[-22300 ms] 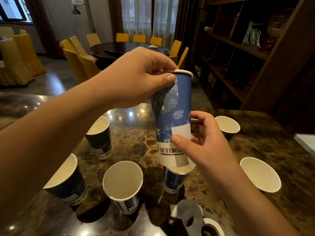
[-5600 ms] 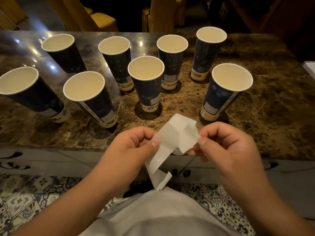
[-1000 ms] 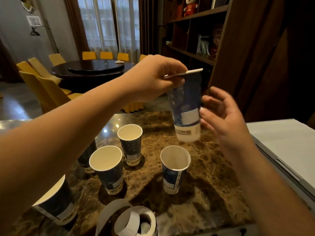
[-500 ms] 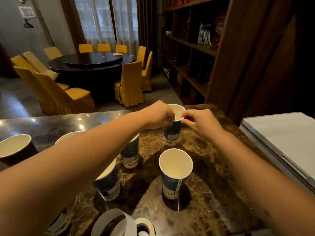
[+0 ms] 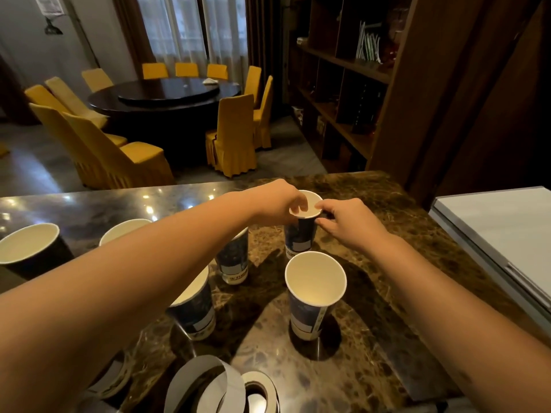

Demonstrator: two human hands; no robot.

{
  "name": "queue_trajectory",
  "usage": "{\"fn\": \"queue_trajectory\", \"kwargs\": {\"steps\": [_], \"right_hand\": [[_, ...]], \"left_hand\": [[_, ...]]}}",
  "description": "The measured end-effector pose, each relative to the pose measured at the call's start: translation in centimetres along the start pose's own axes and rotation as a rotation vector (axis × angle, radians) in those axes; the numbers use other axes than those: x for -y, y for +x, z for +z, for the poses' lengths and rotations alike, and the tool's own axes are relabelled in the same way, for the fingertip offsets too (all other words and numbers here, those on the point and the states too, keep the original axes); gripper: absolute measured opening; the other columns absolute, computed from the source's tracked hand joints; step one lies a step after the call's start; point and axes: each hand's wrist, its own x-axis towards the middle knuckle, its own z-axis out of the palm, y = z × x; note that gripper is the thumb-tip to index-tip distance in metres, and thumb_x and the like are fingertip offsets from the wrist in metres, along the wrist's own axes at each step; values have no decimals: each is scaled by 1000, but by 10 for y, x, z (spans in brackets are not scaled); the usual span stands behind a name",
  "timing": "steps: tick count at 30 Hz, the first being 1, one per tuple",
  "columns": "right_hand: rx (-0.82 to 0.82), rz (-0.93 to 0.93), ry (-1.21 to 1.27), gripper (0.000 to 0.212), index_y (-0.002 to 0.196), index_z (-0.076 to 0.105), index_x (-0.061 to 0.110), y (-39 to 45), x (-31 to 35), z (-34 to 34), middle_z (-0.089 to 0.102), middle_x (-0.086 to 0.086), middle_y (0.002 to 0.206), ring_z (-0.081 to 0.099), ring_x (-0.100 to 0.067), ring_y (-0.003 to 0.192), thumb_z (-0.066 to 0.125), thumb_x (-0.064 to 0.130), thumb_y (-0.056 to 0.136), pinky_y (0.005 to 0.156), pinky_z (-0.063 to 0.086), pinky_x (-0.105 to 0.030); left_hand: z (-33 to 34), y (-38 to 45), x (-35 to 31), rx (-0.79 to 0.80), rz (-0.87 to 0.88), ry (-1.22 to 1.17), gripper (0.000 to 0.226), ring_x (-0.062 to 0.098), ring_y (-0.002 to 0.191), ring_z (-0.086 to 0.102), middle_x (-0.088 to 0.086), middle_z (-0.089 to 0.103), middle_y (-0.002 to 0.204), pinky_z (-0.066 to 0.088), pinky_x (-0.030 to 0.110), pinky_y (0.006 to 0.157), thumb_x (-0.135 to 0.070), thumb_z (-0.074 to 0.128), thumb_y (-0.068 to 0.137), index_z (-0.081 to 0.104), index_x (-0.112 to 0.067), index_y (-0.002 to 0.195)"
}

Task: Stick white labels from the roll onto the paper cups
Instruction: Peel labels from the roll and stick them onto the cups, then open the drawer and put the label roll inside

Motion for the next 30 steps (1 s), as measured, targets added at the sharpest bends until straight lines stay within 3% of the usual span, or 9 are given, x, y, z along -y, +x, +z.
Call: {"fn": "queue_trajectory", "kwargs": {"steps": [4,7,10,13,16,21,24,27,30], "right_hand": [[52,15,-41,60,145,38,29,-4,-1,0,65,-3,128,65,-21,106,64,31,90,88,56,-36],[24,45,-69,68,148,25,35,-11,2,-9,63,-3,129,65,-23,105,62,33,91,82,57,-40],[-81,141,24,64,147,28,34,-32,9,-23,61,0,131,62,-21,107,60,34,92,82,56,-41],[-254,150,252,54,141,40,31,-79,27,-38,65,6,119,63,-10,96,61,32,92,75,54,-27],[-314,6,422,38,127,49,39,-145,59,-43,62,22,99,62,5,88,60,30,91,65,50,-9],[113,-113,424,42,125,55,39,-221,86,26,51,39,106,57,10,98,62,45,84,77,45,-4],[373,-11,389,70,143,31,42,-232,84,72,35,36,125,39,11,118,66,49,84,94,35,-8],[448,28,395,91,148,16,40,-233,84,93,32,22,147,32,-4,137,72,51,77,109,36,-27],[412,8,370,93,150,14,35,-231,87,102,36,13,149,32,-10,137,73,44,78,106,33,-25]], "left_hand": [[-23,-19,-9,-94,-1,-45,41,16,116,57,0,62,128,42,23,88,-30,63,90,55,-22,129],[-52,-56,-28,-212,-24,-203,39,5,110,56,-4,63,126,41,11,84,-35,60,92,55,-23,129],[-71,-114,-50,-317,-11,-340,36,-5,107,55,-13,62,121,42,3,82,-37,58,91,57,-28,125],[-62,-179,-68,-360,9,-425,34,-9,110,55,-23,60,118,48,10,89,-44,53,90,56,-35,123],[-17,-235,-77,-327,-54,-446,44,-13,115,50,-28,57,122,46,11,92,-54,51,84,50,-43,127],[83,-289,-83,-303,-243,-341,48,-4,125,41,-21,45,131,43,23,100,-56,51,85,47,-34,127],[130,-304,-86,-281,-348,-338,54,4,129,31,-14,33,139,39,29,101,-58,55,80,42,-33,126],[155,-306,-91,-173,-403,-326,71,14,140,15,-12,13,152,31,36,109,-61,58,80,24,-39,138],[164,-300,-91,-121,-378,-333,77,17,143,22,-7,17,156,31,35,112,-53,63,82,20,-38,144]]}}
